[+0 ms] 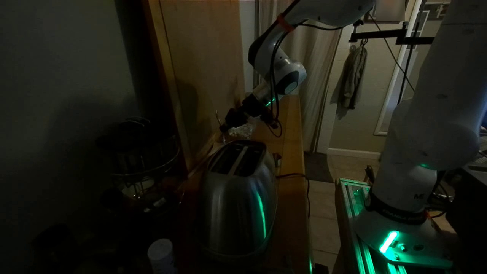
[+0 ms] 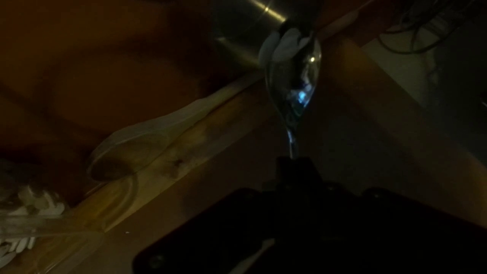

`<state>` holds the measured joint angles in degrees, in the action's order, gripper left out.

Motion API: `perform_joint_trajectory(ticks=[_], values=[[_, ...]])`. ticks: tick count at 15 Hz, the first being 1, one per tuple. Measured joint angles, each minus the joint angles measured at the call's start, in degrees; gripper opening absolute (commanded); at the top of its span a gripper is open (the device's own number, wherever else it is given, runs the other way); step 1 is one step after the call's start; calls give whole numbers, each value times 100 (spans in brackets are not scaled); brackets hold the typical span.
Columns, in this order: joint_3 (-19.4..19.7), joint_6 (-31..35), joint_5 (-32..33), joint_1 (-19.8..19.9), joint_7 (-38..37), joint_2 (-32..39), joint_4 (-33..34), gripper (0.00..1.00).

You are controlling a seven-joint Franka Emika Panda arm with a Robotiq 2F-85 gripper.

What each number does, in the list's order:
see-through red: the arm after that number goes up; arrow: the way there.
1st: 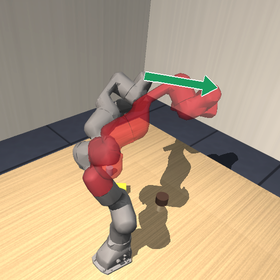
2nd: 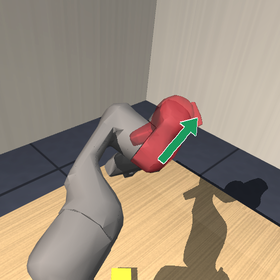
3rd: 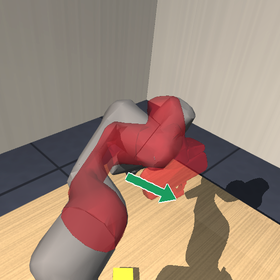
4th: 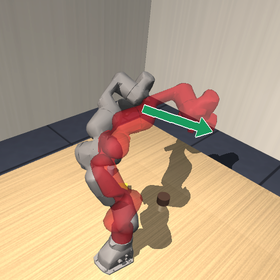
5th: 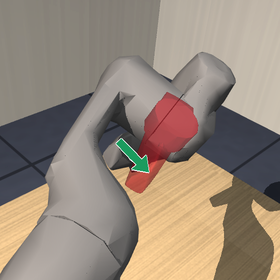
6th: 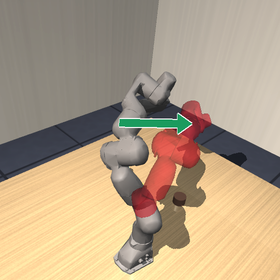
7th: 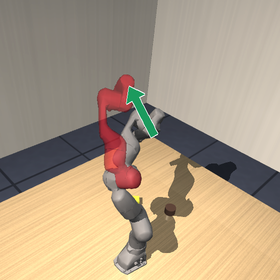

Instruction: Put one white object on the silver spoon then lift the spoon and put the object in the silver bowl.

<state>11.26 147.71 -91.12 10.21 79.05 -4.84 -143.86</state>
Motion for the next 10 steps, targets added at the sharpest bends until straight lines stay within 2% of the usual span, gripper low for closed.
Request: perform_joint_trajectory(ticks=[6,10], values=[[-1,36,-225,4,283,12,1,2],[-8,46,-225,6,83,8,2,2]])
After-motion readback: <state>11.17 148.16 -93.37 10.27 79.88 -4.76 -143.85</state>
